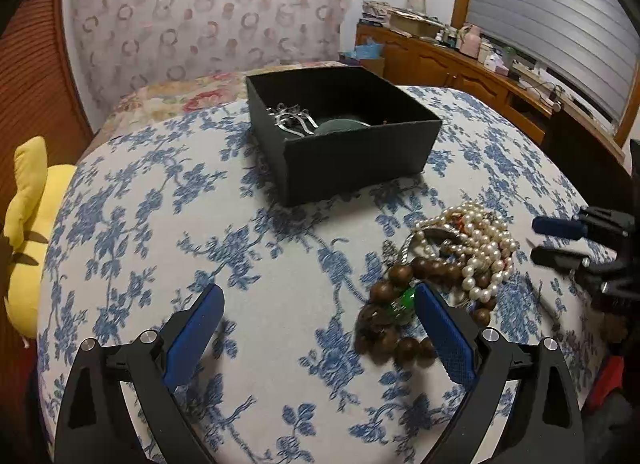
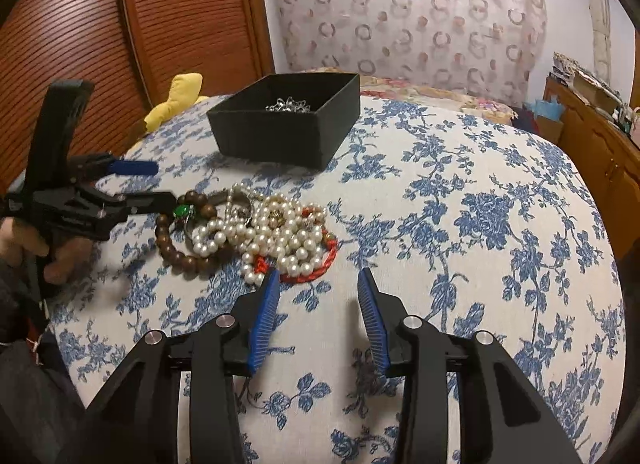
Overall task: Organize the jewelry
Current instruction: 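Grasp the brown wooden bead bracelet with the left tool and lift it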
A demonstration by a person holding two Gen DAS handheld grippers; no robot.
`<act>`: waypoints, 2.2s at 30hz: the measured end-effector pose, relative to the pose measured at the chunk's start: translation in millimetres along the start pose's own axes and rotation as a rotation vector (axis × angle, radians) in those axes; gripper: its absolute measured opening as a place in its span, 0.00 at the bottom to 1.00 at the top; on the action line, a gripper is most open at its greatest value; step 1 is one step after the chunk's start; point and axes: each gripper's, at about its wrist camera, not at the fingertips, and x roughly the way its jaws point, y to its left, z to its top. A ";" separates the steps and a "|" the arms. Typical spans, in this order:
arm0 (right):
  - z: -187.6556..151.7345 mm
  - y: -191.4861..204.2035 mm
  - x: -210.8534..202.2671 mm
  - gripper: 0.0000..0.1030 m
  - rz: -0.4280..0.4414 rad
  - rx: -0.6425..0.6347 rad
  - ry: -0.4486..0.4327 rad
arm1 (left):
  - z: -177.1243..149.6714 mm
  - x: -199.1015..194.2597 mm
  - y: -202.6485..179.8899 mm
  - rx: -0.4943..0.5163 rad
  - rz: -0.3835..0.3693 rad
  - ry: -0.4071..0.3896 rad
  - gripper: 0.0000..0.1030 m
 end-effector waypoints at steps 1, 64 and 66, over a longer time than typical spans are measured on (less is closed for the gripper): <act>-1.9 0.5 0.2 0.42 0.001 0.001 0.002 | 1.8 0.8 -2.5 0.010 0.002 0.004 0.89; -8.5 -3.6 -2.0 0.42 0.056 0.035 -0.025 | 4.6 -43.1 -9.3 -0.016 -0.028 -0.045 0.14; -7.8 -3.9 -1.4 0.42 0.053 0.036 -0.021 | 5.8 -49.6 -8.8 -0.024 -0.032 -0.065 0.14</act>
